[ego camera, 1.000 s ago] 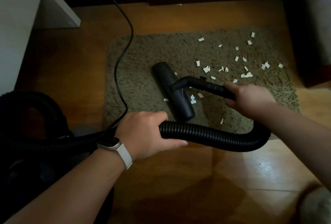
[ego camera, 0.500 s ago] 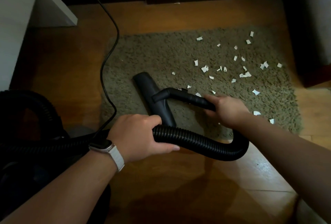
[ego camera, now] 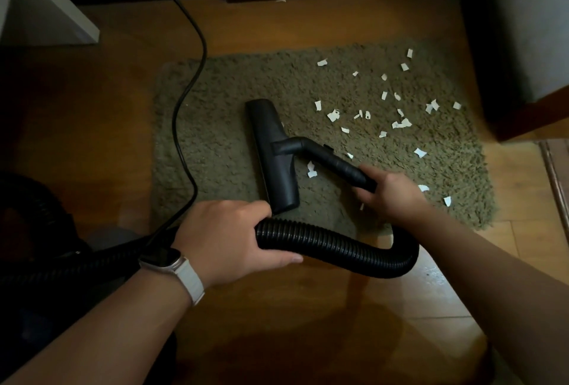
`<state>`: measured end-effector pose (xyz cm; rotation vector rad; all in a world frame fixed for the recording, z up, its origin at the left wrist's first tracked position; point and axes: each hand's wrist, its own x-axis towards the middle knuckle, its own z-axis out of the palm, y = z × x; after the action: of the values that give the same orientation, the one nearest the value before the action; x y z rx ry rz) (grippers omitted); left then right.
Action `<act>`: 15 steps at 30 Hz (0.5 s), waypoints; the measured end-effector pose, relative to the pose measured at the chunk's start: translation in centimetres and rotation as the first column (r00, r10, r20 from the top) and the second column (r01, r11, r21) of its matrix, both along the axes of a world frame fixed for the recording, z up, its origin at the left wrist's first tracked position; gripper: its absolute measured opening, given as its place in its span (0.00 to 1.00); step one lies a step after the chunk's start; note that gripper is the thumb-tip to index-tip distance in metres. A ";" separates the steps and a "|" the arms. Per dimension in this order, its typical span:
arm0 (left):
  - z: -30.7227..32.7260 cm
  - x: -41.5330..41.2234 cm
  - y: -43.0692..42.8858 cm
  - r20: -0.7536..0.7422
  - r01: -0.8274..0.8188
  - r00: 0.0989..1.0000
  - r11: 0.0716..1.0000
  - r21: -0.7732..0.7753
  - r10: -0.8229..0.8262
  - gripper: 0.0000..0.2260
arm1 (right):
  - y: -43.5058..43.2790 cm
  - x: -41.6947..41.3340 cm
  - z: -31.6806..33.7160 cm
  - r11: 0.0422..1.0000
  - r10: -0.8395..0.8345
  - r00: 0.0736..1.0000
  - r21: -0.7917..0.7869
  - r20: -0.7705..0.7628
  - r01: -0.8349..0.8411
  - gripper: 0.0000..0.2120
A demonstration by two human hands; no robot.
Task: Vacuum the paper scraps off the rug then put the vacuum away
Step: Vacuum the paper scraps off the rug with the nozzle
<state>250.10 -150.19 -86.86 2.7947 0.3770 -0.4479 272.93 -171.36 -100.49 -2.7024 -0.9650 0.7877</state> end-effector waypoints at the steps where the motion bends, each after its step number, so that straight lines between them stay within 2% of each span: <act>1: 0.0 0.0 0.0 -0.007 0.005 1.000 1.000 0.001 -0.005 0.33 | 0.1 -0.5 0.0 1.000 -0.017 1.000 0.006 -0.012 0.017 0.19; 4: -0.2 -0.1 0.1 -0.046 0.017 0.999 1.000 0.007 -0.017 0.35 | 0.7 -2.1 0.2 0.999 0.037 0.999 0.006 -0.005 -0.037 0.19; 8: -0.6 -0.3 0.2 -0.076 0.028 0.997 0.999 0.019 -0.026 0.35 | 1.1 -2.6 0.8 0.985 0.168 0.981 -0.050 0.094 -0.163 0.21; 15: -0.8 -0.1 0.0 0.002 0.004 1.000 1.000 -0.013 -0.003 0.33 | -0.8 0.4 2.7 0.990 0.102 0.961 -0.116 0.256 -0.074 0.21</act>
<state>250.00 -150.20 -87.62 2.7839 0.3678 -0.4472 273.38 -172.16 -97.77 -2.9272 -1.1362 0.5162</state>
